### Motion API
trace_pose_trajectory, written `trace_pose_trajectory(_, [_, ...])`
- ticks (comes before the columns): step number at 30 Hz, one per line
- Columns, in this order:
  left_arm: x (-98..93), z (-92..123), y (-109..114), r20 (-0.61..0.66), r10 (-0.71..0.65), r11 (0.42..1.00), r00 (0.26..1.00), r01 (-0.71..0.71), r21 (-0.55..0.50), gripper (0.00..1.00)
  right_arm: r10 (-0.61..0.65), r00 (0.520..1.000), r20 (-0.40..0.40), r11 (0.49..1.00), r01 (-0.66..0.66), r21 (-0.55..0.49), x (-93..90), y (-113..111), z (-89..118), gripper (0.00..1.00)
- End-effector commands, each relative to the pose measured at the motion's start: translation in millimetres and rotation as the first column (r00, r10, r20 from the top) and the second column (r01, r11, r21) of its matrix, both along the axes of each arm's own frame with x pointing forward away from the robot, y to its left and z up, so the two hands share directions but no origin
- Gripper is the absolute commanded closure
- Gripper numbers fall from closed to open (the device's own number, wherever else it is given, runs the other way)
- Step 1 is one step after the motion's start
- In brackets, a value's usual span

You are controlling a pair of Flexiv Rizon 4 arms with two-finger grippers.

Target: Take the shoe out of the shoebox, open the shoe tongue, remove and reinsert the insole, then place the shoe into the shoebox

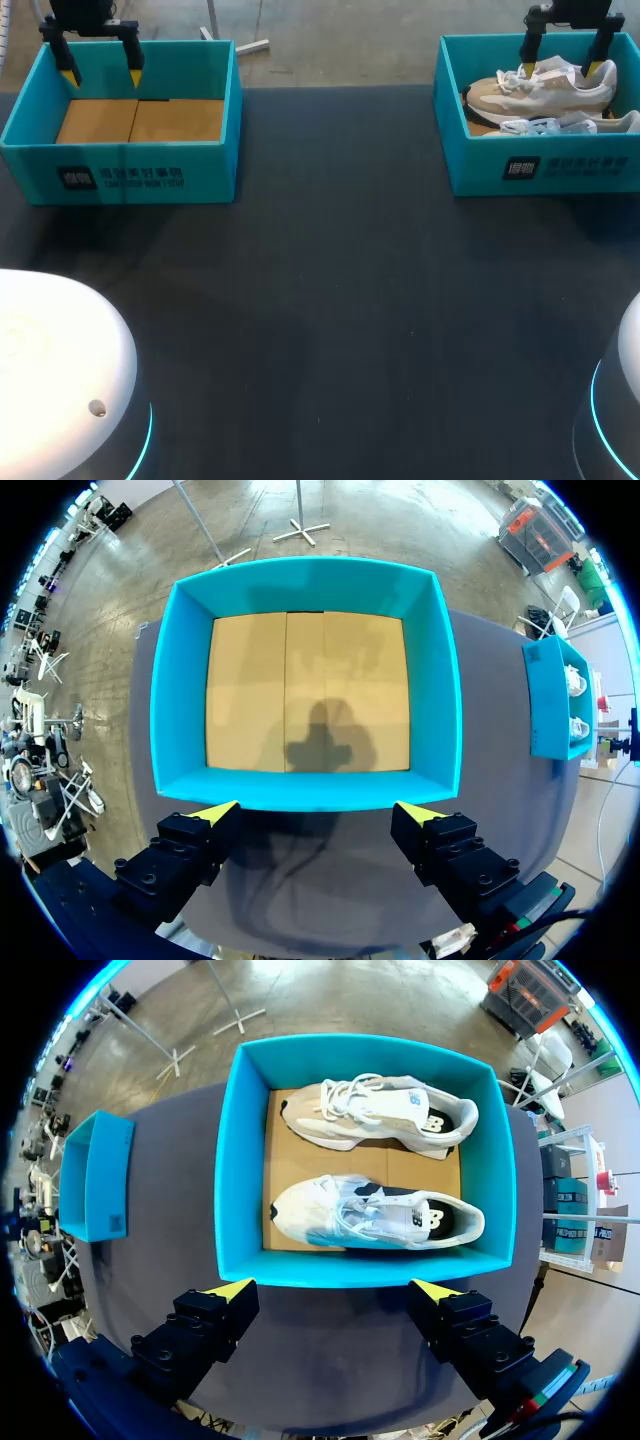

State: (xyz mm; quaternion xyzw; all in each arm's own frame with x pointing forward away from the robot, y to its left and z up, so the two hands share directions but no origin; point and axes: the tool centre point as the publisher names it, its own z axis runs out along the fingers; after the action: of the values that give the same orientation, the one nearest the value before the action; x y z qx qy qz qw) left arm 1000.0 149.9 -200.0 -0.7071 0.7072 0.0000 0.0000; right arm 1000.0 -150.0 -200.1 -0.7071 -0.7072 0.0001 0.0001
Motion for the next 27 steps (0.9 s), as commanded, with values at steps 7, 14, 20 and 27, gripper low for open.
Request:
trace_pose_trajectory(7, [0.0,0.0,0.0,0.0,0.0,1.0,1.0,0.0,0.0,0.0,0.0,1.0,0.0,1.0,0.0,0.0,0.0,0.0,0.0,0.0])
trace_pose_trajectory(14, [0.0,0.0,0.0,0.0,0.0,1.0,1.0,0.0,0.0,0.0,0.0,1.0,0.0,1.0,0.0,0.0,0.0,0.0,0.0,0.0])
trace_pose_trajectory(20, [0.0,0.0,0.0,0.0,0.0,1.0,1.0,0.0,0.0,0.0,0.037,0.997,0.061,0.998,-0.033,-0.059,4.1,0.1,7.8,0.0])
trace_pose_trajectory(27, [0.0,0.0,0.0,0.0,0.0,1.0,1.0,0.0,0.0,0.0,0.057,0.994,0.091,0.997,-0.053,-0.049,8.3,-28.2,2.1,0.0])
